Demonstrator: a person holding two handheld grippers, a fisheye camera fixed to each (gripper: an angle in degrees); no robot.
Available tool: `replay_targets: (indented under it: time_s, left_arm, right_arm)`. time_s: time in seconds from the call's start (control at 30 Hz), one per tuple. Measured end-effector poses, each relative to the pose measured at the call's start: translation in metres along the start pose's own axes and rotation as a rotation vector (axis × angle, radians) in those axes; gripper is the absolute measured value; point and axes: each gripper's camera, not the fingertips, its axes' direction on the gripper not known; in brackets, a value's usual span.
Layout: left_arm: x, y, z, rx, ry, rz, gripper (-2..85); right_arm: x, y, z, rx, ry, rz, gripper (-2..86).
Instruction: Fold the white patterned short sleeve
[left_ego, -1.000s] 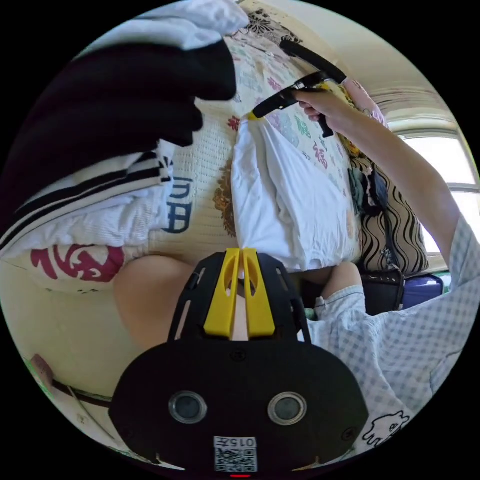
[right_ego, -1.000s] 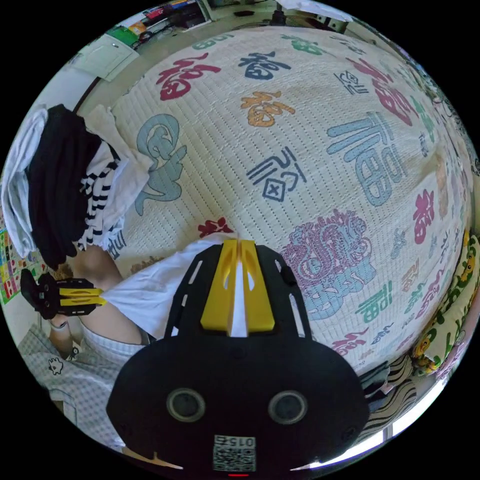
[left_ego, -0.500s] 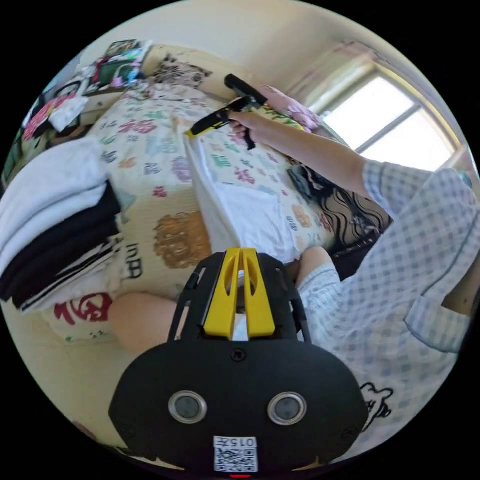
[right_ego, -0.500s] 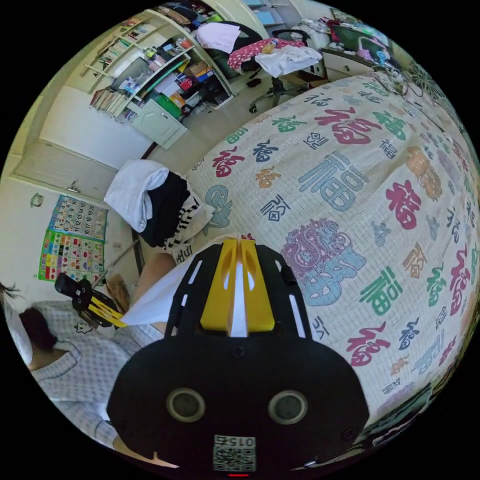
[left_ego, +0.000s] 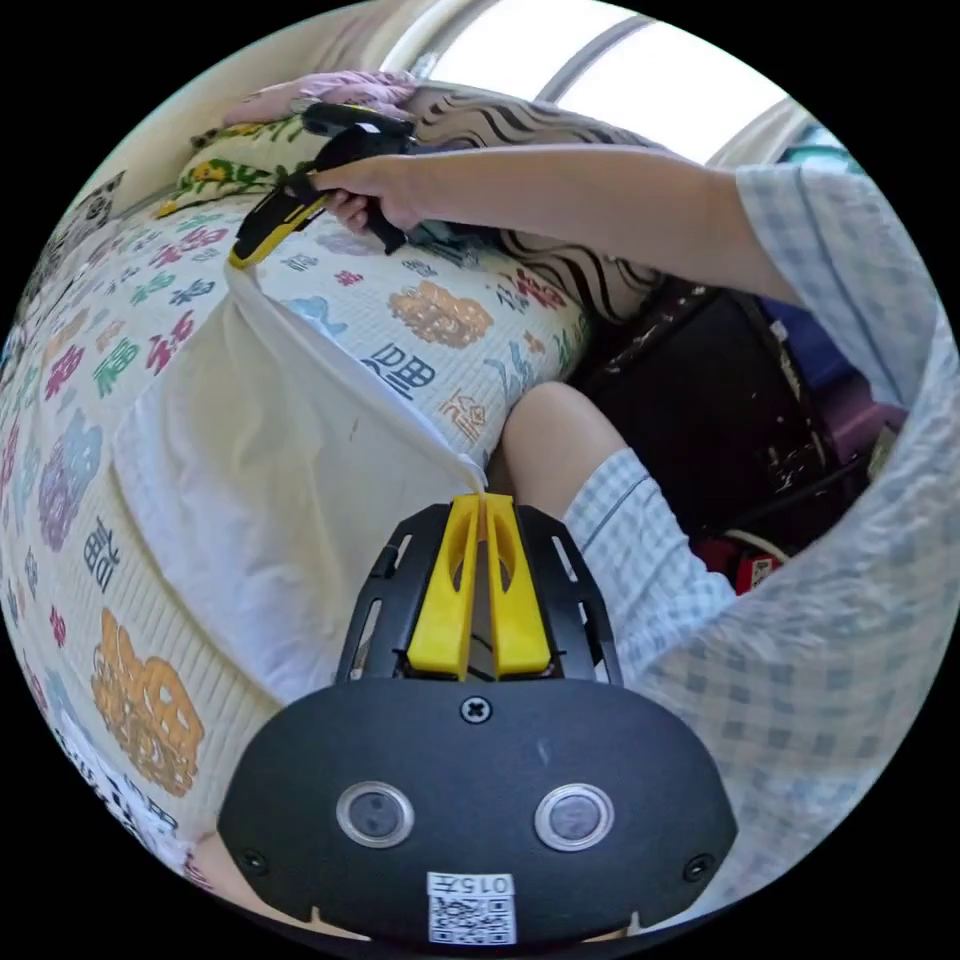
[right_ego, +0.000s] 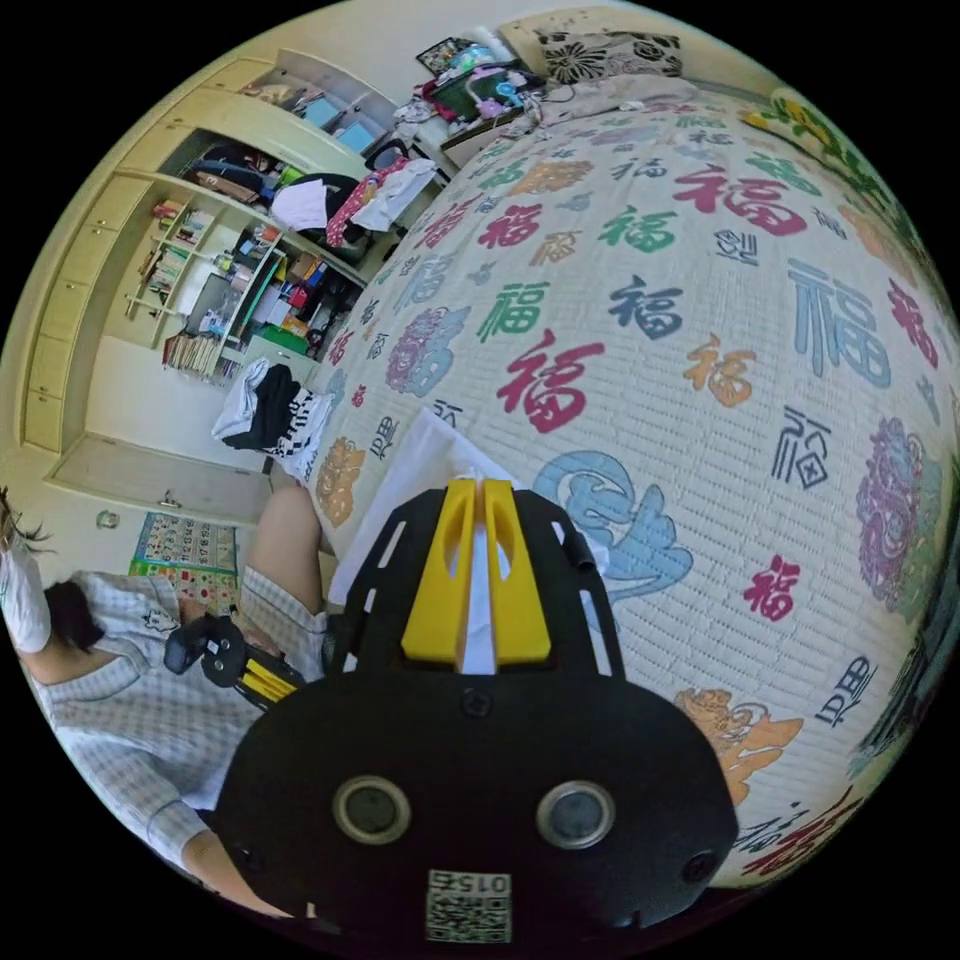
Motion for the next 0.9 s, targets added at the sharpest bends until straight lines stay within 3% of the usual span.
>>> replay_targets:
  time_s: [0.33, 0.47, 0.57, 0.77, 0.9]
  left_arm:
    - [0.034, -0.064, 0.164, -0.221, -0.028, 0.111, 2.9]
    - [0.025, -0.068, 0.196, -0.253, 0.146, 0.082, 5.7]
    - [0.023, -0.065, 0.173, -0.166, 0.186, 0.107, 5.8]
    - [-0.077, -0.075, 0.093, 0.056, -0.191, -0.074, 6.5]
    - [-0.156, -0.102, 0.096, 0.007, -0.319, -0.189, 5.0]
  right_arm:
    - [0.113, 0.101, -0.042, 0.174, -0.201, 0.162, 4.9]
    - [0.131, 0.145, -0.075, 0.255, -0.152, 0.247, 6.1]
    - [0.127, 0.177, -0.104, 0.304, -0.063, 0.261, 8.2]
    - [0.121, 0.21, -0.123, 0.285, -0.058, 0.245, 9.1]
    - [0.131, 0.212, -0.1, 0.14, -0.118, 0.283, 3.0]
